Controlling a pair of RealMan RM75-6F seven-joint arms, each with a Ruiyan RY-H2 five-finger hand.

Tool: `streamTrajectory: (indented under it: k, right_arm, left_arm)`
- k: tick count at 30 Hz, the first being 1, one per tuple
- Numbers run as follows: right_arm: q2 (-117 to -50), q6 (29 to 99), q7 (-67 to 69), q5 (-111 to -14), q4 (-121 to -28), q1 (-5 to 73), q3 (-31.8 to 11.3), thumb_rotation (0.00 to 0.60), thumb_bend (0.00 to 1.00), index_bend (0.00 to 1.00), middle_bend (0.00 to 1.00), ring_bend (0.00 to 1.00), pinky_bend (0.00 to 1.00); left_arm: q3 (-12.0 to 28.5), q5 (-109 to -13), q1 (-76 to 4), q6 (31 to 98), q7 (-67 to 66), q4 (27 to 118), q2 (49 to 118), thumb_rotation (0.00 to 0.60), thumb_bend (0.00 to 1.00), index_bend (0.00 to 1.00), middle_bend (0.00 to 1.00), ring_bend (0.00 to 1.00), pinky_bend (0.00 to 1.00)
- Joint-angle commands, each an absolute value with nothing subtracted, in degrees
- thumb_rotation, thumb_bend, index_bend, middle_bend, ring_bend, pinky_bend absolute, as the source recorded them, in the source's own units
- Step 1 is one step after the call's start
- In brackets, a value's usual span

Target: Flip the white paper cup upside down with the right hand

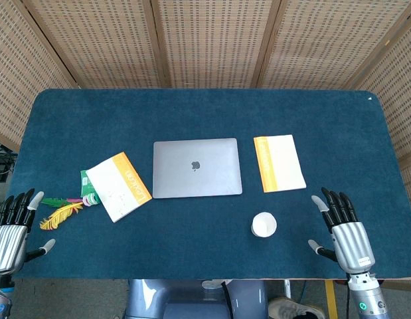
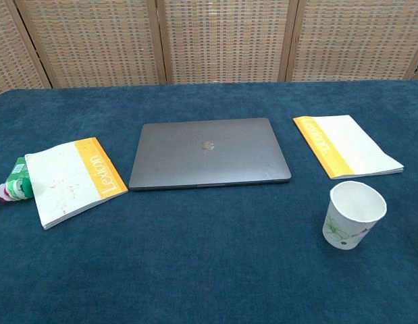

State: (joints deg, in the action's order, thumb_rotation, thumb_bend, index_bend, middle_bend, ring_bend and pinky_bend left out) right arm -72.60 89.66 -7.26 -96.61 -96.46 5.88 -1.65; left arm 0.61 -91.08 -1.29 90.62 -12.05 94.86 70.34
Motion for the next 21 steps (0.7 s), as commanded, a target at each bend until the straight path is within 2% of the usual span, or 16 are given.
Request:
streamTrajectory:
  k: [1, 21]
  right_arm:
    - [-72.66, 88.97, -7.69, -96.20, -96.54, 6.03, -1.53, 0.600, 0.17, 0.00, 0.00, 0.00, 0.00]
    - [-72.03, 87.78, -7.44, -96.60, -97.64, 6.18, -0.72, 0.600, 0.17, 0.00, 0.00, 0.00, 0.00]
  left_arm:
    - [0.62, -91.07, -1.23, 90.74, -12.12, 94.94, 70.30, 0.600, 0.03, 0.00, 0.00, 0.00, 0.00]
    - [0.68, -90.75, -1.17, 90.68, -13.15, 95.22, 70.32, 0.600, 0.04, 0.00, 0.00, 0.00, 0.00]
